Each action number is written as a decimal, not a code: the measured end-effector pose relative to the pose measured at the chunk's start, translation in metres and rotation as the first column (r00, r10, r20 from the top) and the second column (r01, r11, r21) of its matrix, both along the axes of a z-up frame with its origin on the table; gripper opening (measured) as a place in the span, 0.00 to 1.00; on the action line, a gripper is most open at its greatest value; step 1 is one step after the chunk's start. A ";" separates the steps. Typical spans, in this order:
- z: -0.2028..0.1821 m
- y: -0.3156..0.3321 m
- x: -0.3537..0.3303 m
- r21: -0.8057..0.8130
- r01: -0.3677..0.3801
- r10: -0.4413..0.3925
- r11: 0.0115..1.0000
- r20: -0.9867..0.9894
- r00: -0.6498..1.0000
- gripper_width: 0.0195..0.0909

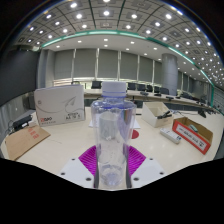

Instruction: Pour water

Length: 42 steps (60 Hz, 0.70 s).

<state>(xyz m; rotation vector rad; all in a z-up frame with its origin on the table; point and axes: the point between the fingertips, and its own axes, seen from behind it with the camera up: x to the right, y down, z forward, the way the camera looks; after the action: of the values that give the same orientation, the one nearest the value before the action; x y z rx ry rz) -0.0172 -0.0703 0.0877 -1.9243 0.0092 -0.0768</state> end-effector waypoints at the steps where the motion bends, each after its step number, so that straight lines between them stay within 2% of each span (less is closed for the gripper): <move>1: 0.002 -0.001 0.001 -0.003 0.002 -0.002 1.000 0.005 1.000 0.24; 13: 0.039 0.006 0.041 -0.009 0.030 -0.029 1.000 0.122 0.992 0.24; 25: 0.093 0.045 0.105 0.004 0.060 -0.057 0.998 0.369 0.928 0.23; 34: 0.125 0.100 0.141 0.010 0.027 -0.027 1.000 0.621 0.783 0.23; 42: 0.136 0.158 0.157 -0.026 -0.021 0.033 0.999 0.834 0.551 0.23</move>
<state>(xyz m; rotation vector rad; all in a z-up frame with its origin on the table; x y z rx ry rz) 0.1398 0.0880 0.2233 -1.7186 -0.6769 -0.9880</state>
